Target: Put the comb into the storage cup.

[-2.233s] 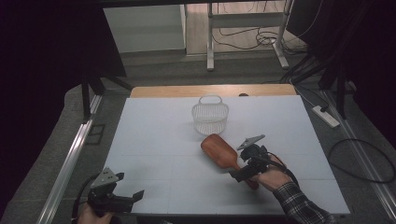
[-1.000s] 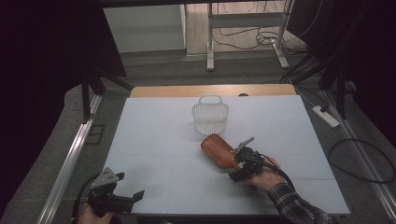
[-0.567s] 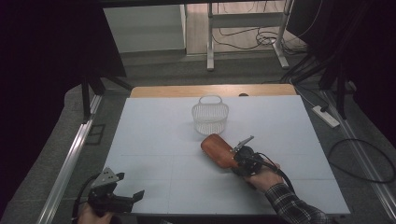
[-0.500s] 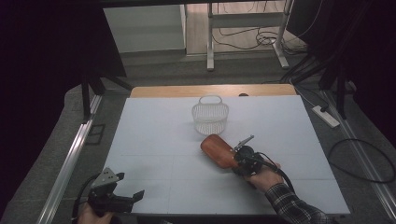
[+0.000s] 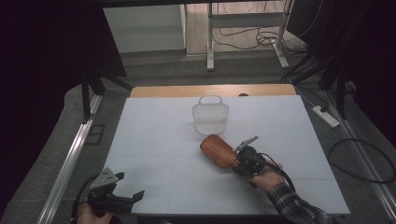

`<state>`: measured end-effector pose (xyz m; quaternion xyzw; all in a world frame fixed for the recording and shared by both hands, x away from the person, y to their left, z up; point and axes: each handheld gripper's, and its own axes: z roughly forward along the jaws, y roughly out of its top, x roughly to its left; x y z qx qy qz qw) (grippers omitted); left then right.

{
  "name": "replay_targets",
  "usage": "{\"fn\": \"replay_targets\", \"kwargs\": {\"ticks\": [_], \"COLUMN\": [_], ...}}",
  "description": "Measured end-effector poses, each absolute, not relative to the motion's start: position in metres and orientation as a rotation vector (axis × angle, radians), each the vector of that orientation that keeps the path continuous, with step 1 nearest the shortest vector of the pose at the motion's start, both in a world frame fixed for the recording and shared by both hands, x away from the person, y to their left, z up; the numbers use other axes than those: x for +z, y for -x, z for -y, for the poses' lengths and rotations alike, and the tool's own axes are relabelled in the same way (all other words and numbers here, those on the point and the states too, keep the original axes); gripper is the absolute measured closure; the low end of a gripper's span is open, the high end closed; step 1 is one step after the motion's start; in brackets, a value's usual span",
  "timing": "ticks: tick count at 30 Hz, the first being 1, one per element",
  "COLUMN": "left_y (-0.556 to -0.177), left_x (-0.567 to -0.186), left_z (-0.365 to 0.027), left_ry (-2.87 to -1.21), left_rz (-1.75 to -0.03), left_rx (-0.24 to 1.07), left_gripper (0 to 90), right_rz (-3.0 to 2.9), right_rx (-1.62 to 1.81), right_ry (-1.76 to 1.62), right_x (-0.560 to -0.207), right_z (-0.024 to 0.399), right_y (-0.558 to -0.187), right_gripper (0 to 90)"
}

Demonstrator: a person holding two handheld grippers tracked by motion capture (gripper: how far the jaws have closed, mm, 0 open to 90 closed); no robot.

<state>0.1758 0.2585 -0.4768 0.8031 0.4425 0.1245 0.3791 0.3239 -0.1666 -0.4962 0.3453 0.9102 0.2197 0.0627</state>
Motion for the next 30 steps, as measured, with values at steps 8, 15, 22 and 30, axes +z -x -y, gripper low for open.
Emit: {"fn": "replay_targets", "kwargs": {"ticks": [8,15,22,30], "left_y": [-0.177,-0.179,-0.185,-0.197], "left_x": [-0.476,-0.47,-0.467,-0.462], "left_z": [-0.259,-0.255,-0.25,-0.243], "left_ry": [-2.026,-2.013,-2.008,-1.963], "left_rz": [-1.126,-1.096,-1.072,-1.077], "left_rx": [0.307,0.34,0.346,0.326], "left_gripper": [1.2,0.0,0.0,0.0], "right_rz": [-2.715,-2.684,-2.665,-2.634], "right_rx": [0.773,0.846,0.902,0.993], "right_ry": [-1.05,-1.023,-1.011,-0.998], "right_x": [-0.488,-0.479,-0.473,-0.463], "right_z": [0.172,0.177,0.18,0.182], "right_y": [-0.317,-0.313,-0.31,-0.305], "right_gripper": [72.5,72.4,72.4,72.4]}}
